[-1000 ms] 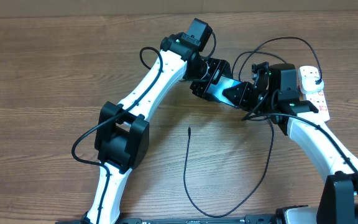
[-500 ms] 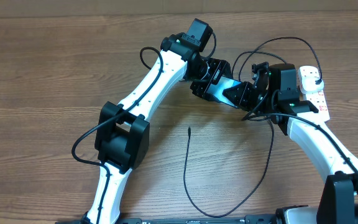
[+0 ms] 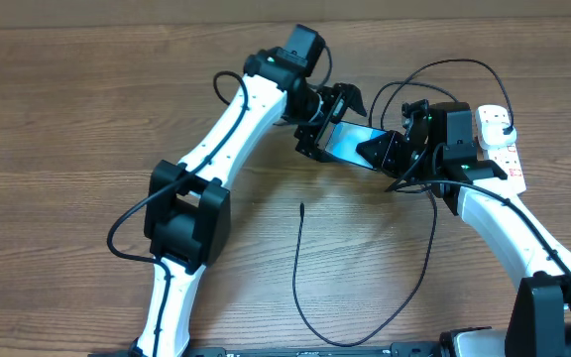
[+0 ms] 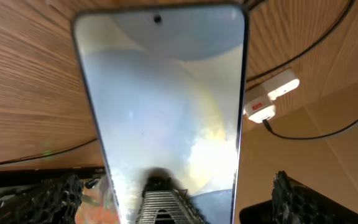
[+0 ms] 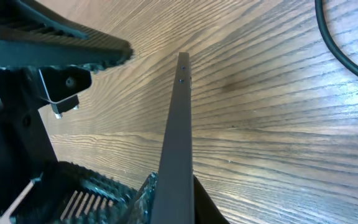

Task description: Plug charger to phone and switch on socket

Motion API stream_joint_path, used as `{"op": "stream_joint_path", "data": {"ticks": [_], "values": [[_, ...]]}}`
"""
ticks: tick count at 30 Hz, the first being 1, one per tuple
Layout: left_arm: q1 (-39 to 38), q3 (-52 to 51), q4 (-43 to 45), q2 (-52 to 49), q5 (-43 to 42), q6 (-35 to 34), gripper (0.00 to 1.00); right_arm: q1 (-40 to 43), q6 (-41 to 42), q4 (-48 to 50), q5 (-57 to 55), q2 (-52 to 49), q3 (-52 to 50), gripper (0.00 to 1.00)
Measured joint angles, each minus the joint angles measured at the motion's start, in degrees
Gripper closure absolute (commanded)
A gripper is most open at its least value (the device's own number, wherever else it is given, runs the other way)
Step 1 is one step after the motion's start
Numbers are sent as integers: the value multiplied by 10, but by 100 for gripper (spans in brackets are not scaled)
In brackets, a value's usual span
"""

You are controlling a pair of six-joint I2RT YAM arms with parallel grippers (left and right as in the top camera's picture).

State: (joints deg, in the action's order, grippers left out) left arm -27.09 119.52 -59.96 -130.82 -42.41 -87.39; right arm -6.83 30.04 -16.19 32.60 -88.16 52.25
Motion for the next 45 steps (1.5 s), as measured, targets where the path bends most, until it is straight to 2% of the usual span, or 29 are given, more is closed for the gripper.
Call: {"op": "stream_joint_path", "data": {"ticks": [7, 13, 20, 27, 37, 45], "values": [[27, 0, -9, 15, -2, 24, 0, 0, 0, 8, 0, 0, 0, 89], [48, 0, -12, 66, 11, 58, 0, 0, 4, 19, 0, 0, 0, 91], [65, 1, -13, 137, 58, 95, 0, 0, 55, 55, 0, -2, 0, 96], [67, 3, -13, 183, 103, 114, 0, 0, 179, 151, 5, -3, 0, 96], [67, 3, -12, 185, 118, 126, 0, 0, 384, 332, 33, -3, 0, 96], [67, 4, 31, 185, 123, 126, 0, 0, 589, 388, 37, -4, 0, 96]]}}
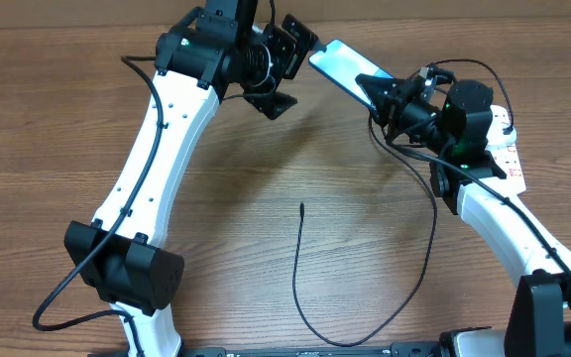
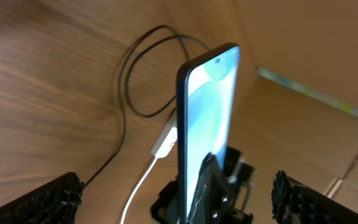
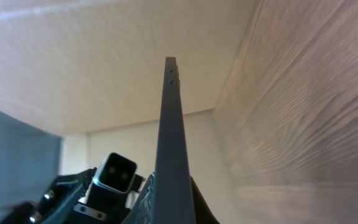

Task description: Plug charger to phone and switch on socket

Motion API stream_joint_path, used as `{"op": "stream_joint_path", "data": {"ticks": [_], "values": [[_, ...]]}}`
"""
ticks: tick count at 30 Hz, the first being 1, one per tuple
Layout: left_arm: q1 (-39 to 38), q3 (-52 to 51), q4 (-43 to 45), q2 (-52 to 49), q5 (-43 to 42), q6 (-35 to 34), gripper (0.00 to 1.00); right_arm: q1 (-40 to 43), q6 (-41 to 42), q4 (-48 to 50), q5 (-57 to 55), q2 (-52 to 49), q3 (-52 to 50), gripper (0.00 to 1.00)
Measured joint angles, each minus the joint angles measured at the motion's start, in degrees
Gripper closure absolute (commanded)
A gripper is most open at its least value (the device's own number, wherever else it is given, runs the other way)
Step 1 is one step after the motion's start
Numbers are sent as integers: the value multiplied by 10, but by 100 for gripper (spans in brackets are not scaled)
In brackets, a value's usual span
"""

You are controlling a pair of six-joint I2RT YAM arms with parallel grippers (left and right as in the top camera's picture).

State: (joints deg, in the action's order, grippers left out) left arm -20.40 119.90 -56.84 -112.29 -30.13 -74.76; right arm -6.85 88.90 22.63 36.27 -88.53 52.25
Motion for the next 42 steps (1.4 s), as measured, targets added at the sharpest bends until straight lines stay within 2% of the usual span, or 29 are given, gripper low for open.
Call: {"op": "stream_joint_path", "data": {"ticks": [8, 13, 21, 31, 39, 42], "values": [[-1, 0, 23, 0, 35, 0, 0, 0, 196, 1, 26, 0, 0, 96], [-8, 0, 24, 0, 65, 0, 0, 0, 261, 4, 47, 0, 0, 96], [-45, 0, 27, 0, 111, -2, 0, 0, 270, 63, 75, 0, 0, 96], [-59, 0, 29, 0, 151, -29, 1, 0, 270, 66, 110, 0, 0, 96], [-59, 0, 30, 0, 174, -38, 15, 0, 270, 66, 125, 0, 0, 96], [-59, 0, 30, 0, 178, -48, 23, 0, 270, 65, 129, 0, 0, 96]]}}
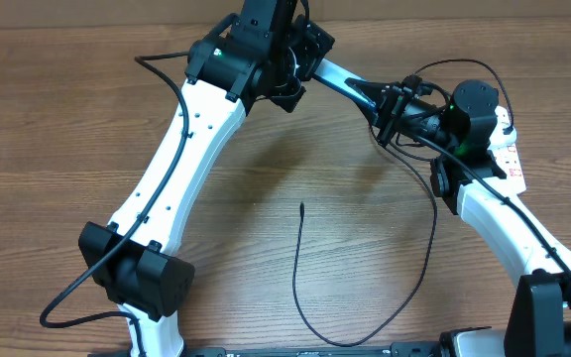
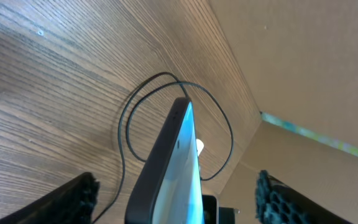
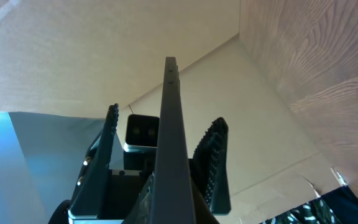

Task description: Plug charger to phone and switch on socket

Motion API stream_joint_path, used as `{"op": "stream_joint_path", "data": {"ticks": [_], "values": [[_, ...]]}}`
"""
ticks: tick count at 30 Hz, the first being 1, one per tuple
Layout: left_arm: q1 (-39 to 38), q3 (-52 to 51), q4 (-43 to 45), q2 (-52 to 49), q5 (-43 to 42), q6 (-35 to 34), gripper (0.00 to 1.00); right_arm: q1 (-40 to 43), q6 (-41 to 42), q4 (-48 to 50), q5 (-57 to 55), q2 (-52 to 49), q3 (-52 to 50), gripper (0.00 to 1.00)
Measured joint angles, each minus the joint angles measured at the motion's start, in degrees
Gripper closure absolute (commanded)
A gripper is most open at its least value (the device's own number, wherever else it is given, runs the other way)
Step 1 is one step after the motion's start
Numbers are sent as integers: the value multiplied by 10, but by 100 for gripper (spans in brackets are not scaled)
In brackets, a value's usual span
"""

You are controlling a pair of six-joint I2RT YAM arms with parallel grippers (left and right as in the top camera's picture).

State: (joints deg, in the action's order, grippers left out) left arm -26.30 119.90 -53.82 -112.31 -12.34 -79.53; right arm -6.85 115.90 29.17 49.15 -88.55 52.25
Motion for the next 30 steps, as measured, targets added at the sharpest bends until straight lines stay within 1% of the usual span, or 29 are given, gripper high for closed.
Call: {"op": "stream_joint_path", "data": {"ticks": [11, 18, 22, 25, 30], "values": [[-11, 0, 1, -21, 11, 0, 23, 0, 0, 7, 17, 0, 0, 96], [-11, 0, 1, -28, 10, -14, 24, 0, 0, 12, 19, 0, 0, 96], [-11, 0, 3, -29, 10, -17, 46, 0, 0, 12, 19, 0, 0, 96], [-11, 0, 3, -29, 10, -19, 59, 0, 0, 12, 20, 0, 0, 96], [-11, 1, 7, -29, 9, -26, 69, 0, 0, 11, 23, 0, 0, 96]]}}
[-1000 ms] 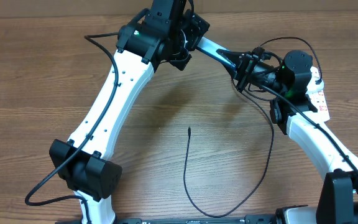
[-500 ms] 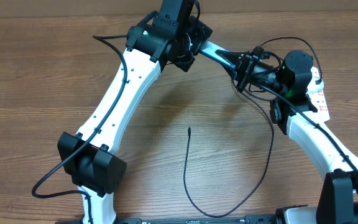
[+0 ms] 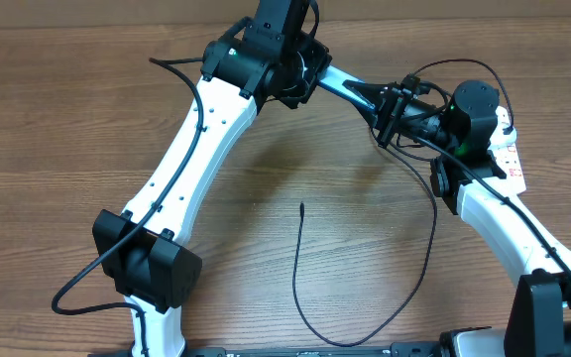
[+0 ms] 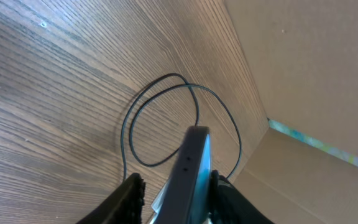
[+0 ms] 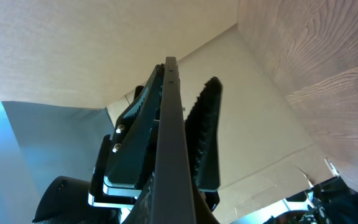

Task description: Plug charger to phone and switch on socket

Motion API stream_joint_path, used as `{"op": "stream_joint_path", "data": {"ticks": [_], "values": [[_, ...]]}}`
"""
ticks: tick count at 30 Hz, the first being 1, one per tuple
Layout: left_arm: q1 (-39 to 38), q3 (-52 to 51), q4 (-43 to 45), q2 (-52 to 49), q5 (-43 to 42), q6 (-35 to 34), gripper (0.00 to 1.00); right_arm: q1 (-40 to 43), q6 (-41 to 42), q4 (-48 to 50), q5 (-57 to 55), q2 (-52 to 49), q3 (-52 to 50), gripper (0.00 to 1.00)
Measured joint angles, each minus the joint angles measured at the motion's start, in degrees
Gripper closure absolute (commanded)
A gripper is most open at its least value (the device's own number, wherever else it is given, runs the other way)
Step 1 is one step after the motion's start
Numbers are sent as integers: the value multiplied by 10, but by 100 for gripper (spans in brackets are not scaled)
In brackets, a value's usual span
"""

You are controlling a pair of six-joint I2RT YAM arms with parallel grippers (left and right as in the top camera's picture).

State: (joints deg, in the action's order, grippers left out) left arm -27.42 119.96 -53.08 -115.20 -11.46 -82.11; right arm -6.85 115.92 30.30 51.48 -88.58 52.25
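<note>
The phone [image 3: 350, 87] is held in the air over the far side of the table, seen edge-on in both wrist views [image 4: 191, 174] [image 5: 169, 124]. My right gripper [image 3: 385, 107] is shut on its right end. My left gripper [image 3: 305, 71] straddles its left end: in the left wrist view one finger [image 4: 219, 199] lies against the phone, while a gap shows to the other finger [image 4: 132, 193]. The black charger cable [image 3: 300, 297] lies on the table, its free plug end [image 3: 301, 206] at the middle. The white socket strip [image 3: 504, 149] sits at the far right.
A cardboard wall [image 3: 414, 8] runs along the far edge, close behind both grippers. Loops of the cable [image 4: 129, 124] lie on the wood under the phone. The right arm [image 3: 504, 228] crosses the right side of the table.
My left gripper's fingers, wide apart on either side of the phone's end, now stand close round it. The left arm has shifted slightly right. The right gripper and the phone have hardly moved.
Both grippers were at the phone low over the table, the right shut on its end. Then the right held it raised near the back wall, with the left open and off to the left. The left then came to the phone's free end and now has narrowed round it.
</note>
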Motion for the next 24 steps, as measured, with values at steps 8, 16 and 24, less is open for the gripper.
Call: {"op": "stream_joint_path", "data": {"ticks": [8, 16, 24], "values": [[0, 1, 9, 0, -4, -10, 80, 1, 0, -1, 0, -1, 0, 96], [1, 1, 15, 0, -8, -20, 83, 1, 0, -1, -4, -1, 0, 96], [1, 1, 17, 0, -9, -26, 77, 1, 0, -1, -5, -1, 0, 96]]}}
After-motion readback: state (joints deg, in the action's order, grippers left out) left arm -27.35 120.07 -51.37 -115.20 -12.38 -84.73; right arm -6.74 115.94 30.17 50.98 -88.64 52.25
